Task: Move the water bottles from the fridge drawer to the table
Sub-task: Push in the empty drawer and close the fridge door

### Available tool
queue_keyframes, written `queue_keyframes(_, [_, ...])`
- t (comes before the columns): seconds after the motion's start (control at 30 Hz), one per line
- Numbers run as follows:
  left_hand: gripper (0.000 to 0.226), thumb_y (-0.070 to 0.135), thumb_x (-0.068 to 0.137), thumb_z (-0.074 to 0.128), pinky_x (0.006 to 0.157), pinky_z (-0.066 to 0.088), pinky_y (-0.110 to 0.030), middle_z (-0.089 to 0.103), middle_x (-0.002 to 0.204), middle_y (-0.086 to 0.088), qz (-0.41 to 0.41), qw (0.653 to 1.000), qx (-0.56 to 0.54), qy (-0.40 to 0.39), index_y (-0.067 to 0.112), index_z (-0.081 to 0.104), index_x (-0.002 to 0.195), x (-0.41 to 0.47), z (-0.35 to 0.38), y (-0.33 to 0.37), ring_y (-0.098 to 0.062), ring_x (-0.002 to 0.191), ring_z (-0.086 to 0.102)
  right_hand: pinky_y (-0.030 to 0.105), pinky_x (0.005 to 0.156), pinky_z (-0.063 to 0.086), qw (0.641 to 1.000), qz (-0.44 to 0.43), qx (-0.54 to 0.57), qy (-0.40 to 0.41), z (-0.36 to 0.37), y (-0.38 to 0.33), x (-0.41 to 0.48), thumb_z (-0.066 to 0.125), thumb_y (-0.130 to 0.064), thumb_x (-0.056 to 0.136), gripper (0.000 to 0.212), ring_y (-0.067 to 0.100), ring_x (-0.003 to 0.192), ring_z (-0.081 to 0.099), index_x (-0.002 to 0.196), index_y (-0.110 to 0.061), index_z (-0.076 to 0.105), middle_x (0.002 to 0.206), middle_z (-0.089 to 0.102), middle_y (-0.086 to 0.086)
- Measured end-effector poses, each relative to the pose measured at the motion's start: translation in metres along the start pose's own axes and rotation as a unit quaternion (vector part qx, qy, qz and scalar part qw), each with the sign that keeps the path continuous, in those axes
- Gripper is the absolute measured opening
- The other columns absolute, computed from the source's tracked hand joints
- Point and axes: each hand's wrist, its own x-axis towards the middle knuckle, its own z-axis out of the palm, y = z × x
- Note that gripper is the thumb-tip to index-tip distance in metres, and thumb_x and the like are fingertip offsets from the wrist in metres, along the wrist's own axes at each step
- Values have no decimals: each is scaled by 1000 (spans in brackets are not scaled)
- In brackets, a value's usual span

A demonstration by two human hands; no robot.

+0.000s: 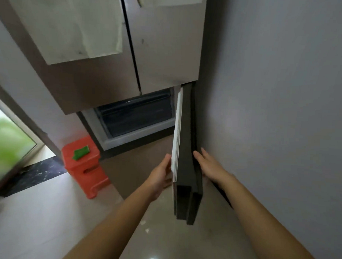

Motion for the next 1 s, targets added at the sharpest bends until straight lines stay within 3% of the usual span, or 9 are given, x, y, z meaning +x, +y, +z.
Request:
queue_keyframes(0.13, [53,59,98,37,91,43,-29,69,123,0,25,998,28,40,25,65,127,-34,-79,13,-15,114,63,42,119,30,992,42,114,-15,81,-27,28,54,-62,90,98,25,144,35,157,-31,-11,163,25,0])
queue_keyframes(0.23, [33,37,100,49,87,47,-20,71,117,6,78,992,21,96,21,65,124,-53,-126,22,-4,105,66,54,105,46,980,60,186,-25,123,-53,52,67,-59,81,114,31,136,46,151,-42,-22,162,26,3])
queue_keyframes(0.37, [33,32,92,67,99,50,-32,69,121,6,145,969,38,198,29,61,124,-56,-170,27,-9,111,64,48,87,58,976,61,203,-53,154,-88,88,84,-62,52,144,27,132,50,144,-53,-27,161,29,0])
queue_keyframes(0.53, [27,21,96,61,78,54,-26,68,122,-5,163,935,-61,310,22,61,123,-24,-208,58,-19,106,66,44,81,60,981,33,160,-104,168,-109,147,93,-63,41,160,31,132,49,139,-55,-33,167,7,-1])
queue_keyframes(0.63, [46,37,98,57,79,51,-23,59,134,-2,142,910,-64,384,24,49,141,0,-233,76,-17,111,61,42,75,62,976,24,188,-104,167,-120,185,92,-51,54,150,31,127,55,140,-56,-32,166,16,2])
queue_keyframes(0.77, [48,56,97,45,82,53,-34,67,116,-3,78,898,-114,418,21,52,128,34,-260,104,-20,102,64,44,87,58,970,17,218,-107,166,-149,228,80,-27,79,131,33,131,50,144,-47,-32,165,18,8])
queue_keyframes(0.83, [45,51,99,46,81,49,-31,67,116,-3,63,888,-148,432,17,52,128,51,-271,120,-18,100,63,46,94,55,963,23,235,-129,169,-160,243,73,-14,87,126,32,132,49,144,-43,-35,164,17,11])
queue_keyframes(0.93, [33,27,97,55,61,44,-22,69,104,-1,81,870,-182,451,14,56,127,69,-282,140,-11,82,64,42,97,54,962,15,229,-145,175,-164,259,69,-7,88,124,29,135,46,143,-44,-36,166,11,10])
queue_keyframes(1.0, [47,17,88,59,60,43,-21,70,101,-2,98,878,-180,432,21,54,134,83,-287,148,-10,79,63,43,103,50,965,2,215,-148,175,-164,267,66,-5,90,120,28,138,43,145,-44,-33,166,7,7])
